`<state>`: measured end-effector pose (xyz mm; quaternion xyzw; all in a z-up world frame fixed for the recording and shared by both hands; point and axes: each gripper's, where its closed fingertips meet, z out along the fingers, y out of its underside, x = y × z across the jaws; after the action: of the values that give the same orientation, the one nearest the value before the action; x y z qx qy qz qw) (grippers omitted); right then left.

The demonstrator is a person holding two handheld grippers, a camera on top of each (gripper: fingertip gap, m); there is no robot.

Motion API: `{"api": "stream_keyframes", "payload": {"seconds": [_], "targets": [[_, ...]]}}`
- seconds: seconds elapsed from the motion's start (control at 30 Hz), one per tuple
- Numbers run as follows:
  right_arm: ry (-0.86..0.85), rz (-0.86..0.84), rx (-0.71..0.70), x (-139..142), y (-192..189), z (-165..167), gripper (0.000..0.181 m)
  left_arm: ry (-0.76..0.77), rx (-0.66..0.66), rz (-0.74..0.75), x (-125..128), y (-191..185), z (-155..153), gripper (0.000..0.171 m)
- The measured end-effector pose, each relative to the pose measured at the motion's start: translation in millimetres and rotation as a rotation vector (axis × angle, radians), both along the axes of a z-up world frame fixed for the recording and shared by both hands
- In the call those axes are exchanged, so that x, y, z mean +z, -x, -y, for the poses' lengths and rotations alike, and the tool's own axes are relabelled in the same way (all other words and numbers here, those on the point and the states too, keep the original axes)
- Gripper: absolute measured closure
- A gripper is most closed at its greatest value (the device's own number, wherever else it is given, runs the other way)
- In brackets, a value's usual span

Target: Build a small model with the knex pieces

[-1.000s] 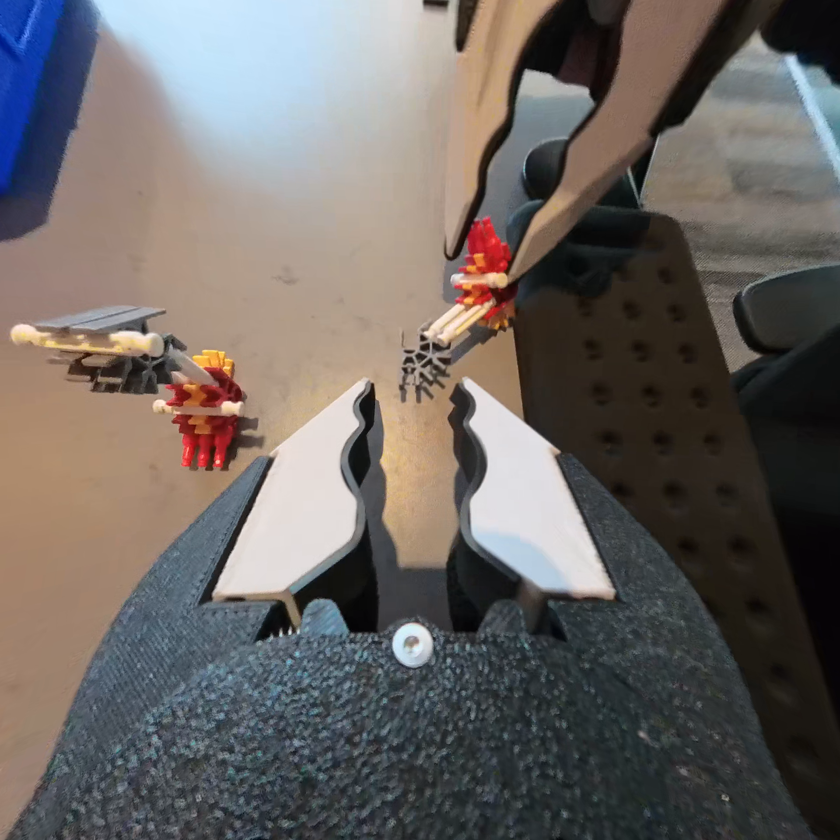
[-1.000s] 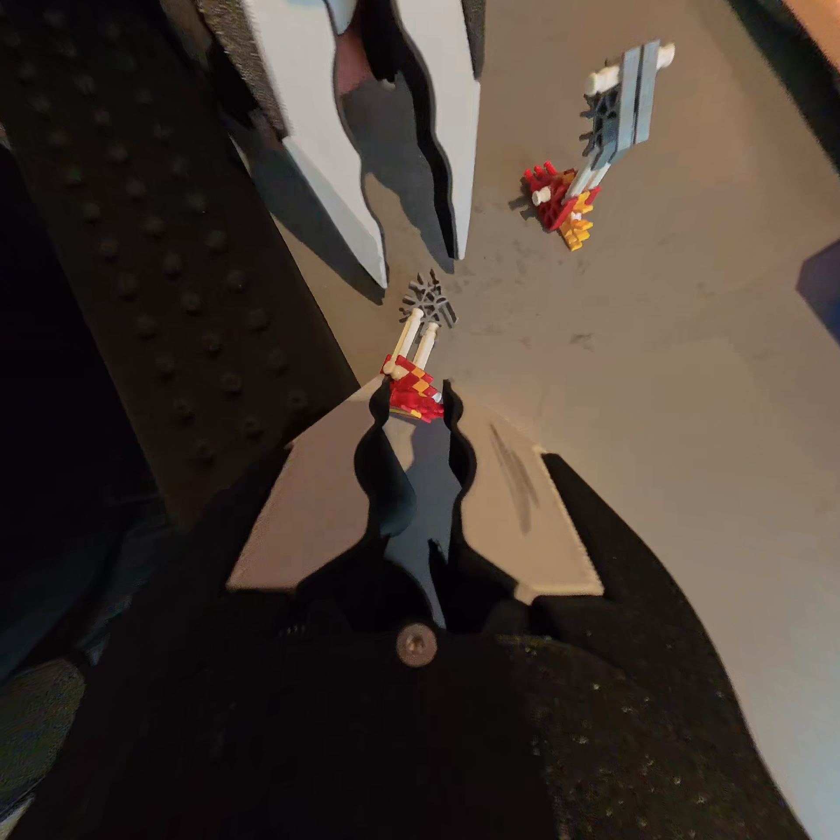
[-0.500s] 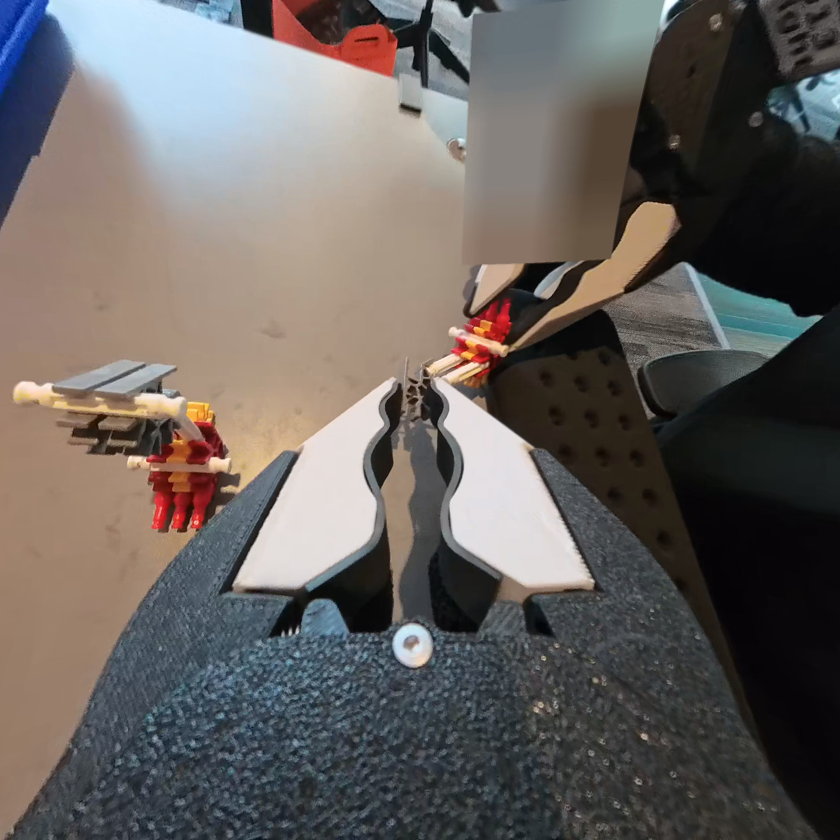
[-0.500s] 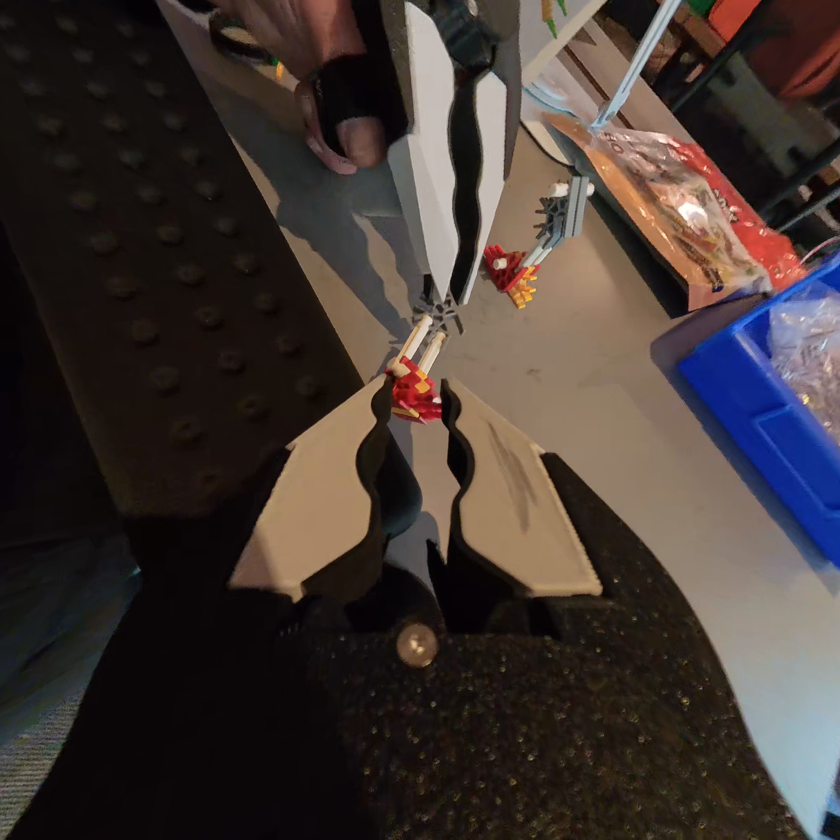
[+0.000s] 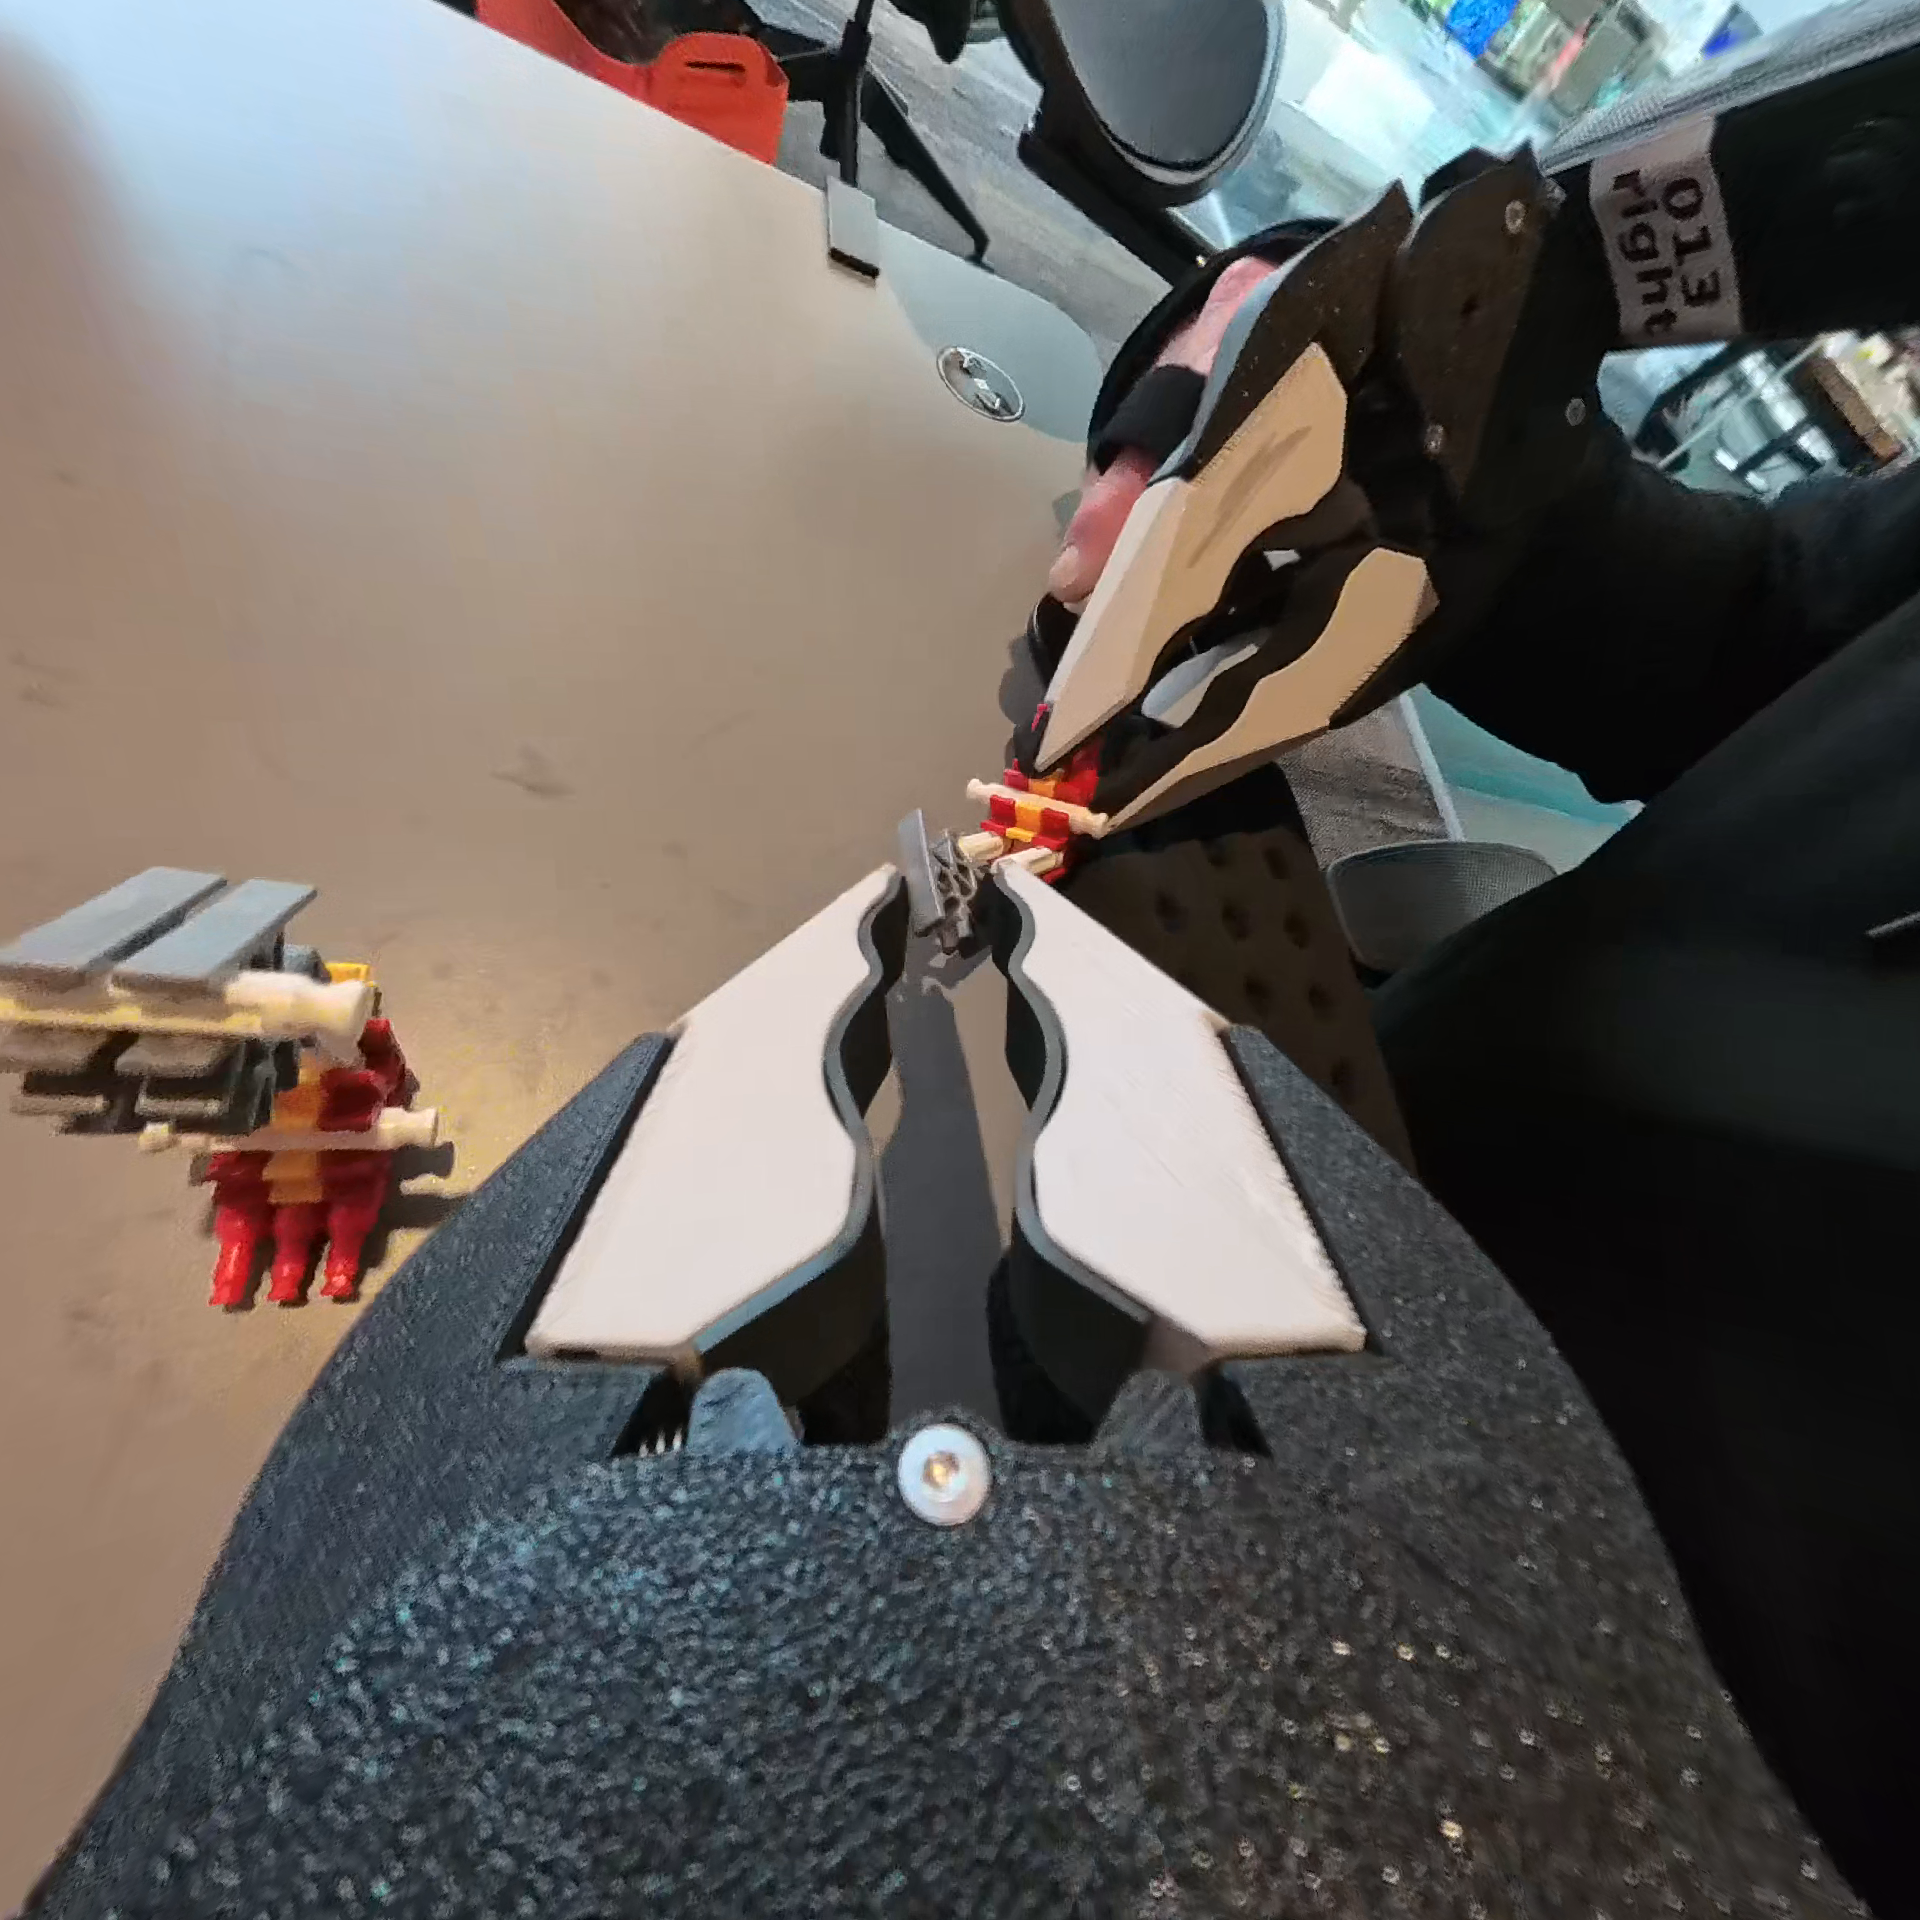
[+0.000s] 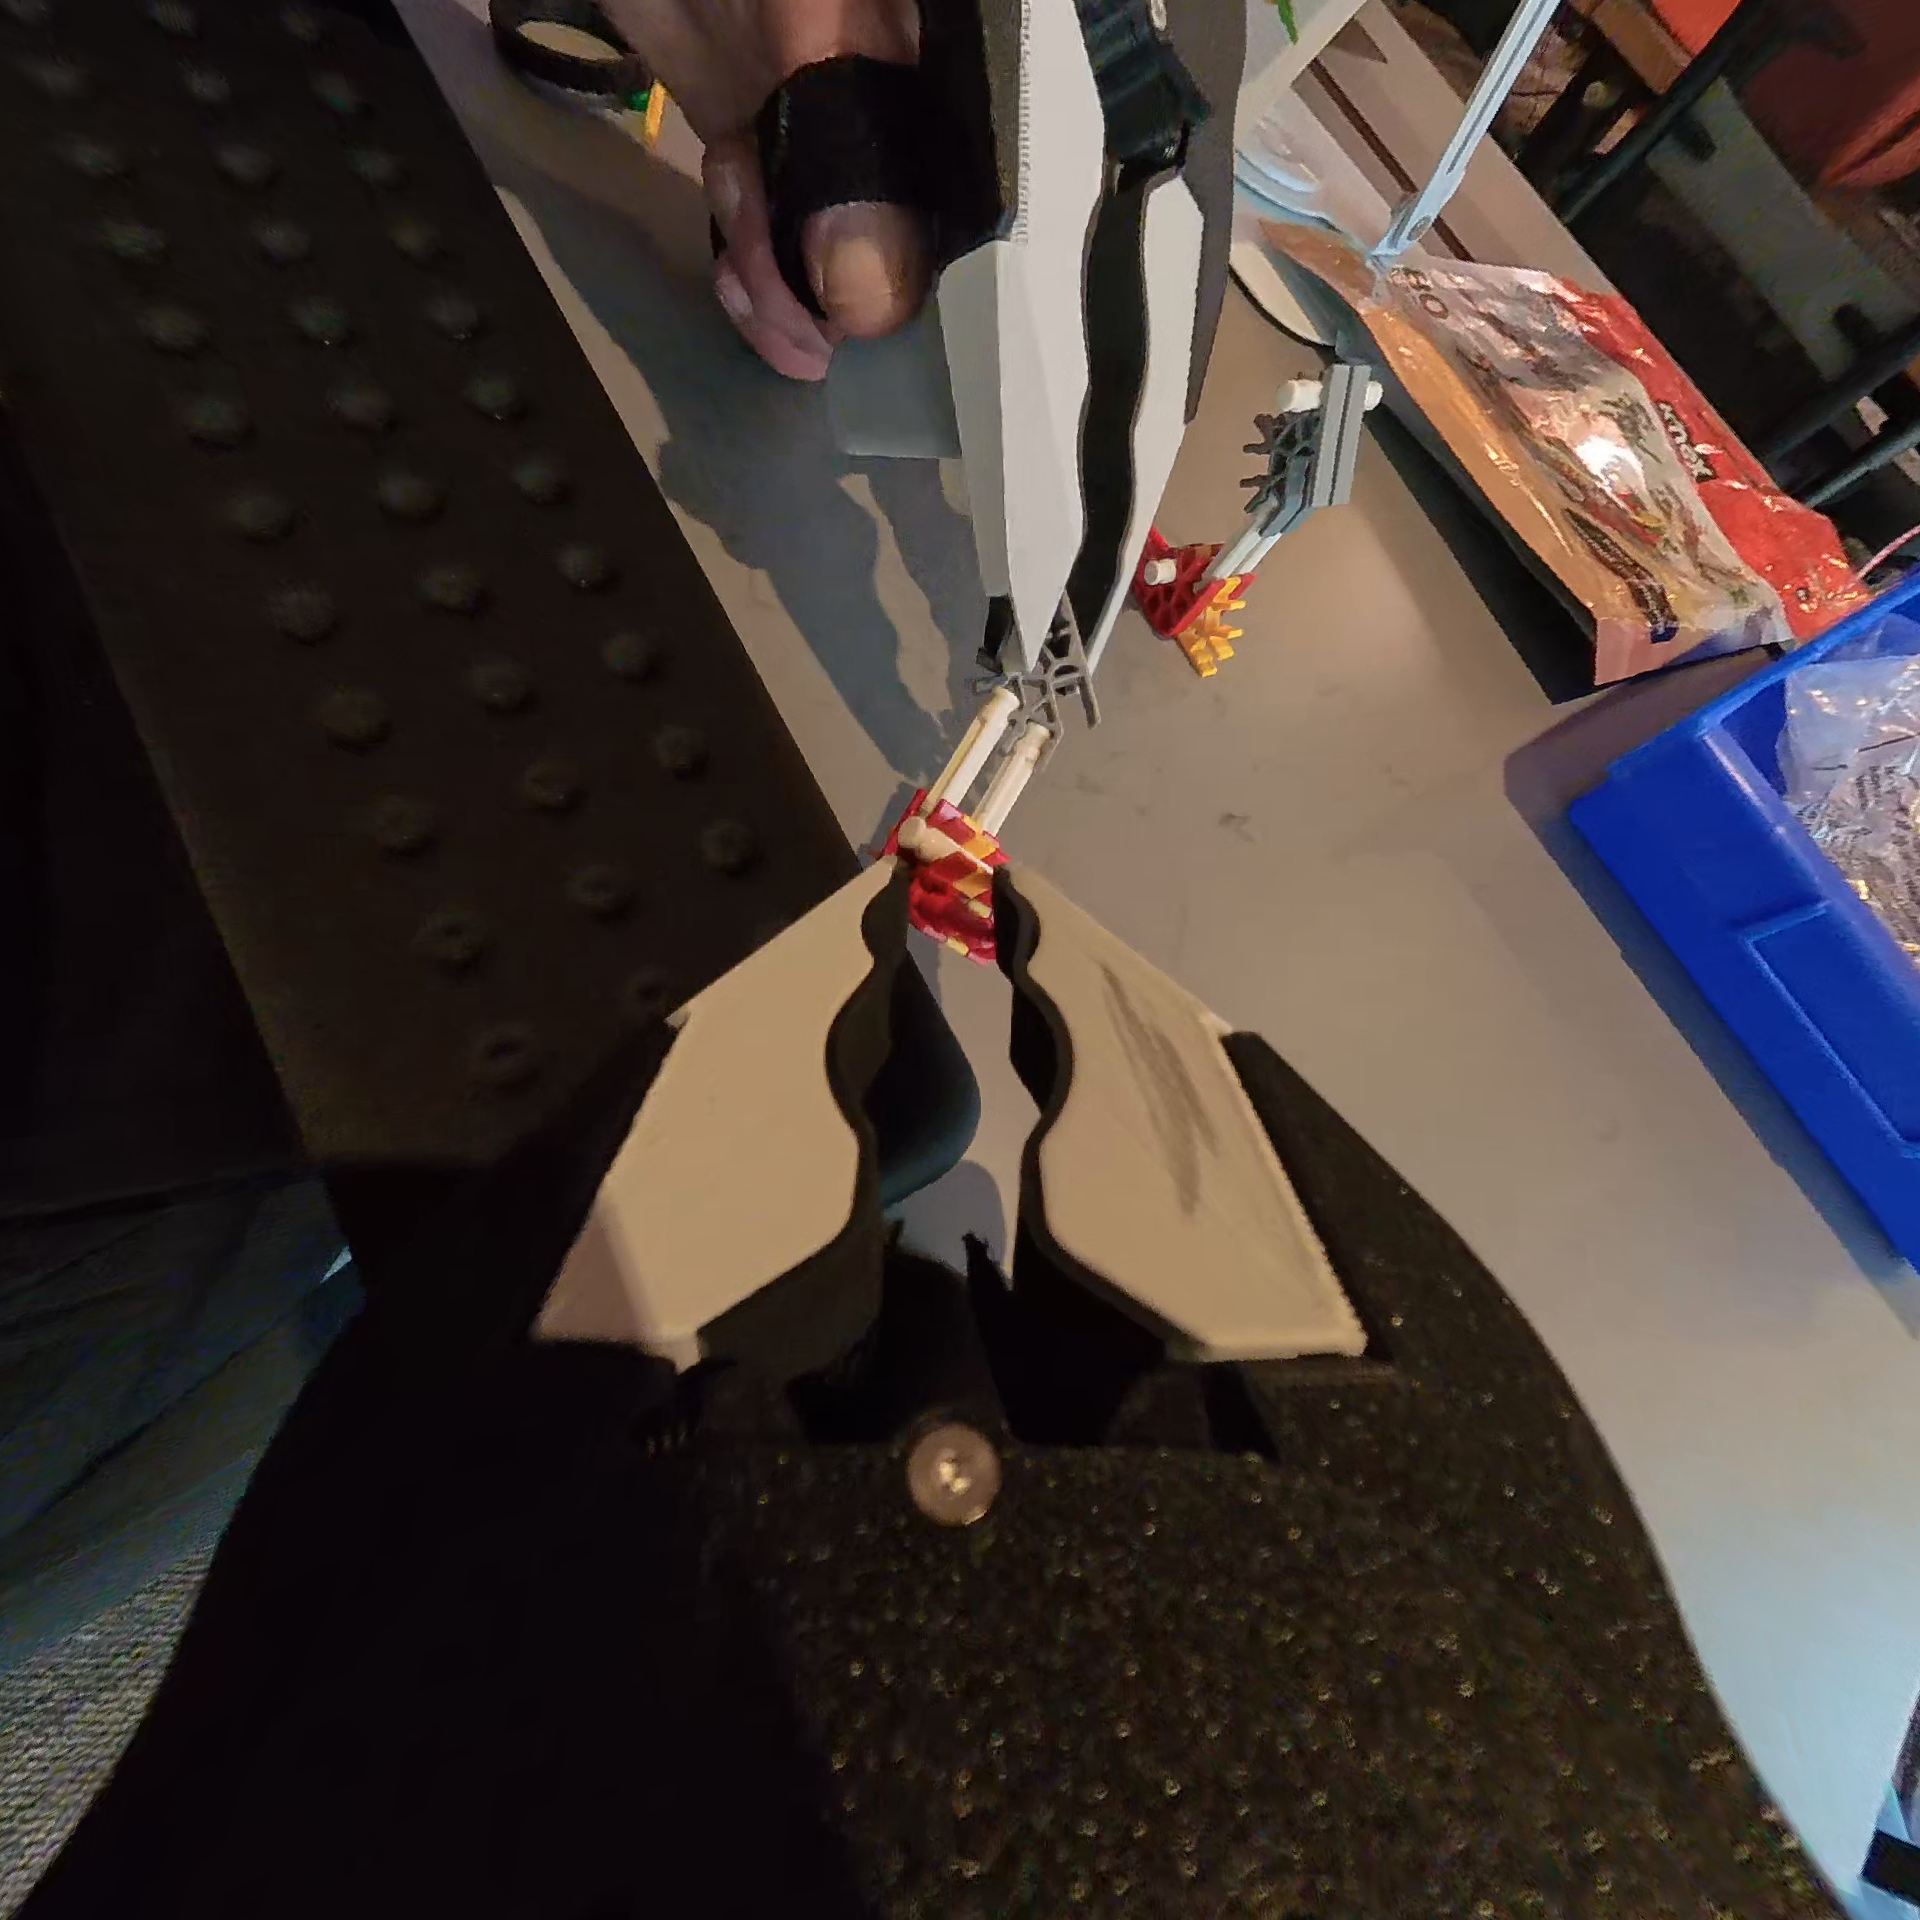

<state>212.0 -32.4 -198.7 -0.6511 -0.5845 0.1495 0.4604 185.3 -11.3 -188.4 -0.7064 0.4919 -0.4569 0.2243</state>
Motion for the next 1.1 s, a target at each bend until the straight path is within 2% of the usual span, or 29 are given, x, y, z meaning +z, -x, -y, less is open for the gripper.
{"api": "stream_keyframes", "payload": {"seconds": [0.23, 0.47, 0.7, 0.8, 0.83, 1.0, 1.1], "targets": [[0.083, 0.005, -0.020, -1.1, 0.3, -9.8, 0.165, -0.162, 0.019, -0.019, 7.5, 5.5, -1.4, 0.161], [-0.002, 0.086, -0.005, -0.8, 31.7, -37.9, 0.167, -0.348, 0.124, -0.162, 15.8, 36.3, -15.2, 0.165], [0.158, 0.050, 0.054, -14.3, 50.5, -46.7, 0.180, -0.507, 0.080, -0.289, 17.1, 44.9, -14.1, 0.164], [0.225, 0.036, 0.073, -14.7, 51.2, -45.1, 0.177, -0.506, 0.070, -0.299, 18.1, 44.0, -21.4, 0.165], [0.256, 0.038, 0.065, -14.9, 50.3, -44.0, 0.158, -0.504, 0.075, -0.299, 18.4, 44.3, -25.0, 0.165], [0.231, 0.060, 0.000, -13.6, 48.8, -48.6, 0.149, -0.405, 0.107, -0.258, 19.3, 41.2, -30.1, 0.165], [0.227, 0.110, -0.024, -24.3, 56.1, -53.3, 0.141, -0.358, 0.130, -0.238, 19.4, 37.2, -32.7, 0.165]]}}
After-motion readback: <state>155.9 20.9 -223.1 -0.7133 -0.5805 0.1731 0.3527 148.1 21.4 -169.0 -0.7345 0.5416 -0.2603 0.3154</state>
